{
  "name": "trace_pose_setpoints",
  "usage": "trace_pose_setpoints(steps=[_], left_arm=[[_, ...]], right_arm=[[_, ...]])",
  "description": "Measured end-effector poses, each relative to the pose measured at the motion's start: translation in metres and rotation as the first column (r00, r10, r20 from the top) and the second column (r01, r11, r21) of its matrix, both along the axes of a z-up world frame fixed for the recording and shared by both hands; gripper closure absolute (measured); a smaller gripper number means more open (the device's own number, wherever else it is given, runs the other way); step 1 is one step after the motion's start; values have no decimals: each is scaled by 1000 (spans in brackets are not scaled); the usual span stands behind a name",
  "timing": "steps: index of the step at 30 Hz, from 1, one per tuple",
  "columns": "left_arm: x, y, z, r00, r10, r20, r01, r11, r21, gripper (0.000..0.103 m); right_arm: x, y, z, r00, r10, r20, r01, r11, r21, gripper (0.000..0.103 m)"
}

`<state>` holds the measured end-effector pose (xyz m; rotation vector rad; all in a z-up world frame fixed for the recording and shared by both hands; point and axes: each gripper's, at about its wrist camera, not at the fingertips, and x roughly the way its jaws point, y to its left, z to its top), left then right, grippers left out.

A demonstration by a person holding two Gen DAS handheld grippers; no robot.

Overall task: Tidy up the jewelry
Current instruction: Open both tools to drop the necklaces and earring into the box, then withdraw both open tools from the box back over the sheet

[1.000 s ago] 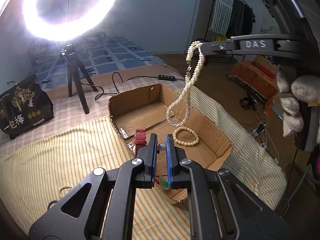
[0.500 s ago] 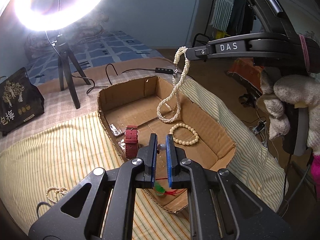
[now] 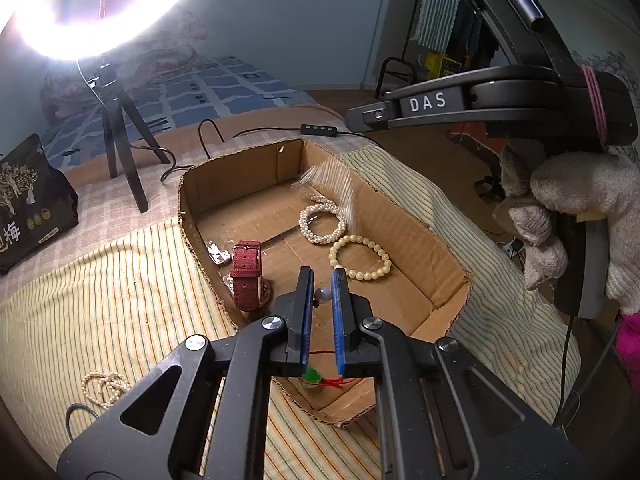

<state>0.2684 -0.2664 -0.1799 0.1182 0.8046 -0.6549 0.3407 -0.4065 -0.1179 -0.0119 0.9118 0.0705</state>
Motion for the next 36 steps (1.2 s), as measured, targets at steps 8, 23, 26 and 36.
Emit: trace_pose_setpoints(steps=[8,23,26,36], left_arm=[[-6,-1,1,1000,-10,10,10,1000,-4,57],[-17,3,9,999,-13,31,12,1000,12,38],[-19,6,12,999,-13,37,12,1000,15,37],[-31,21,28,998,-4,68,3,1000,21,37]], right_arm=[[-2,7,-2,1000,7,-4,-7,1000,-25,38],[-12,11,9,998,-52,41,56,994,-96,0],[-15,12,13,997,-61,43,65,993,-102,0],[-31,24,30,995,-68,72,77,987,-139,0]])
